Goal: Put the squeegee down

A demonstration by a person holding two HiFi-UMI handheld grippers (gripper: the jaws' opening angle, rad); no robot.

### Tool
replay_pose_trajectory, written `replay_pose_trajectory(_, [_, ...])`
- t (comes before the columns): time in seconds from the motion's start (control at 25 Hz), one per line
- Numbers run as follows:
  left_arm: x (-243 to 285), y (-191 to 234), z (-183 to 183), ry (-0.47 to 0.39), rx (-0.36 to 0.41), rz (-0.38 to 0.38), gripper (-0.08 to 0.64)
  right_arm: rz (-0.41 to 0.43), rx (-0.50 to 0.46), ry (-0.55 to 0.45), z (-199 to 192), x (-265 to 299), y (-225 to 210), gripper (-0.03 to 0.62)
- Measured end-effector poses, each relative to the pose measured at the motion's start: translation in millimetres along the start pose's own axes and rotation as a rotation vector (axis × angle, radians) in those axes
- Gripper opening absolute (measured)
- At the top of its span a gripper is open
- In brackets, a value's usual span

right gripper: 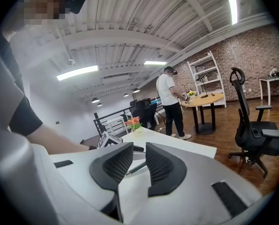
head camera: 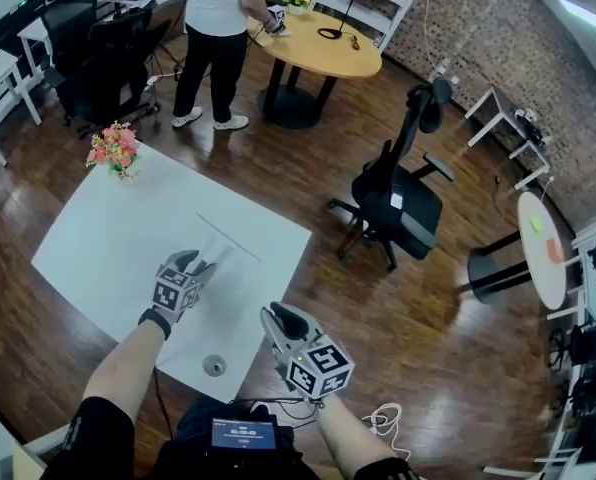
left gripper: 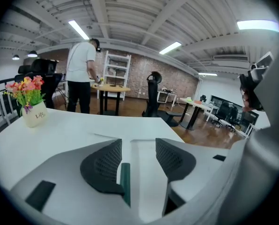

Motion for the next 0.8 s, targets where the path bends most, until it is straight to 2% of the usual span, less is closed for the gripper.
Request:
replay_pose_trajectory(0.36, [-76,-67,16,-0.111,-0.015,0.000,0.230,0.038,-0.013,-0.038,9,-55,7,0.108])
replay_pose_trajectory(0.64, [-129,-150,20,-0.181,0.004,-0.001,0.230,0.076,-0.044,-0.066,11,-118,11,0.109])
replay_pose_trajectory(0.8, [-159,-194,17,-0.226,-0.011,0.010,0.230,0.112,-0.054,-0.089,11,-153,14,0.113])
Point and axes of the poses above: the fingertips, and each gripper's own axes: x forward along the fingers, y to its left, z out of its top, the point moved 4 cm from there along -x, backward along the fingers, and after that the axes turned 7 degrees about -y, right-handed, at the moved point
